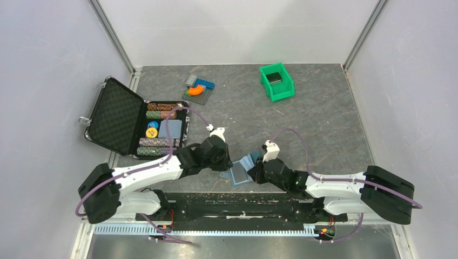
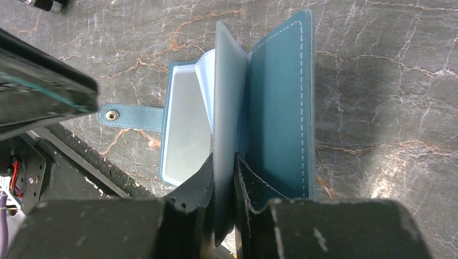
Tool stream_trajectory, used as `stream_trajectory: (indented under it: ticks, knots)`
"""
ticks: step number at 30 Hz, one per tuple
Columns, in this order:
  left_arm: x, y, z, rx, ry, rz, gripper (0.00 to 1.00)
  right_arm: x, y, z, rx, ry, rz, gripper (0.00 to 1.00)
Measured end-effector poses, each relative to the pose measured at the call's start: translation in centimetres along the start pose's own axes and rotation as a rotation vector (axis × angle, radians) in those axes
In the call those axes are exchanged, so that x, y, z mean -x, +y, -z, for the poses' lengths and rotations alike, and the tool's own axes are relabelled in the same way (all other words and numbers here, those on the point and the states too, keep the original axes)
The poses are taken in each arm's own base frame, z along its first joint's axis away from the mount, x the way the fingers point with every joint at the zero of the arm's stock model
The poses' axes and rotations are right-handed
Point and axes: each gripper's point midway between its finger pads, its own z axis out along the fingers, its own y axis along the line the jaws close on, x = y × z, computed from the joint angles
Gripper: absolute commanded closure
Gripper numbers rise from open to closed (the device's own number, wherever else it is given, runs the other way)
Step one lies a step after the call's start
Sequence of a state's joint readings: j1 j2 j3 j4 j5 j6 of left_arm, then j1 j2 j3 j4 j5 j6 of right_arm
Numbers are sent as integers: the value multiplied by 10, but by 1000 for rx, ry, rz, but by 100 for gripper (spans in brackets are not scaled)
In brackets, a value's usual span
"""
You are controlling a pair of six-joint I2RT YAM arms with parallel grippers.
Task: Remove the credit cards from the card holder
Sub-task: Remove the credit card from the card holder.
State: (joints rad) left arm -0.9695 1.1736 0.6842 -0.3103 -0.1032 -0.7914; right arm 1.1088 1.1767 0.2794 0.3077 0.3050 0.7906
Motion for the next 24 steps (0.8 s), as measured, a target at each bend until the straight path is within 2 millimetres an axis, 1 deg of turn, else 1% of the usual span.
stream_trajectory:
  ticks: [5,9,14,19,24]
  knots:
    - [-15,6,-27,29,72,0,80,-3,-2,1,2,-1,-14,85]
    - [-22,7,-41,29,105,4,81,-1,1,1,13,-7,-27,83]
    - [-26,5,-50,18,124,6,81,-2,1,1,20,-4,-34,79]
    - [-27,4,-57,13,130,8,81,-4,0,1,18,0,-36,77]
    - [-27,-2,-65,-8,146,10,81,-3,1,2,21,0,-41,74]
